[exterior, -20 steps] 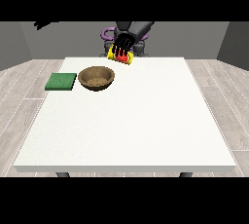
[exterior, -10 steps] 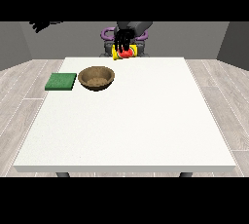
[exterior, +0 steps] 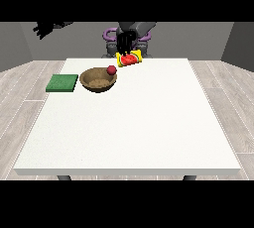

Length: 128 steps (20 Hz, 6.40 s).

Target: Pick the cup and pour the ball into the bowl, then pick the bowl and place it on the pad

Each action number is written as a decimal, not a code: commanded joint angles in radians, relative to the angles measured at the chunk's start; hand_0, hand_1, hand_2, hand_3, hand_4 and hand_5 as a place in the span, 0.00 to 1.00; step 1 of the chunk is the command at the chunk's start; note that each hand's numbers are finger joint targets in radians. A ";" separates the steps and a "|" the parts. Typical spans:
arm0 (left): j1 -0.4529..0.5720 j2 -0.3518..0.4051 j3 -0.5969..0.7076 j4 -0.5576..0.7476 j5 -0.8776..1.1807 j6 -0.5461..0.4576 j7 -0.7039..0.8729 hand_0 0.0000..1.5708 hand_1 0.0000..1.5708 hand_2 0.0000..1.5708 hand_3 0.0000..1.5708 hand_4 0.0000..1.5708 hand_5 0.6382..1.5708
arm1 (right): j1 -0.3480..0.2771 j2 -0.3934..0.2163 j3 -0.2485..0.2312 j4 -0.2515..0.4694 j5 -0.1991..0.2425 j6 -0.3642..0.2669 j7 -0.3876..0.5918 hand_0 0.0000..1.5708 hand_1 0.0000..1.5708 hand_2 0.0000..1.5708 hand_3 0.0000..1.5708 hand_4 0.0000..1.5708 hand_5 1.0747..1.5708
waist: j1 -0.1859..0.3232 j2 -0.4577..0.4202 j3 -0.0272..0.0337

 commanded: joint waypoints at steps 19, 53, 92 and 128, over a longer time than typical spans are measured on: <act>-0.036 -0.004 -0.192 -0.013 -0.349 -0.386 -0.094 0.97 0.97 1.00 1.00 0.81 0.93 | -0.027 -0.014 -0.016 0.012 -0.047 0.006 0.031 0.00 0.00 0.00 0.18 0.29 1.00 | -0.007 -0.011 -0.0004; 0.714 -0.009 0.325 -0.650 1.203 -0.120 -0.902 0.00 0.00 0.00 0.00 0.57 0.87 | -0.043 0.160 0.021 -0.031 0.051 -0.241 -0.094 0.00 0.00 0.00 0.00 0.32 0.99 | 0.248 0.238 -0.0017; 0.730 0.055 0.378 -0.986 1.152 -0.257 -0.772 0.00 0.00 0.00 0.00 0.63 0.81 | -0.133 0.182 -0.080 0.666 0.005 -0.254 -0.475 1.00 1.00 1.00 1.00 0.61 0.84 | 0.285 0.367 -0.0003; 0.782 0.043 0.522 -0.714 1.205 -0.302 -0.963 0.00 0.00 0.00 0.00 0.74 0.77 | -0.178 -0.187 -0.115 0.658 -0.100 -0.160 -0.149 0.99 0.99 1.00 0.50 0.54 0.88 | 0.164 0.256 -0.0003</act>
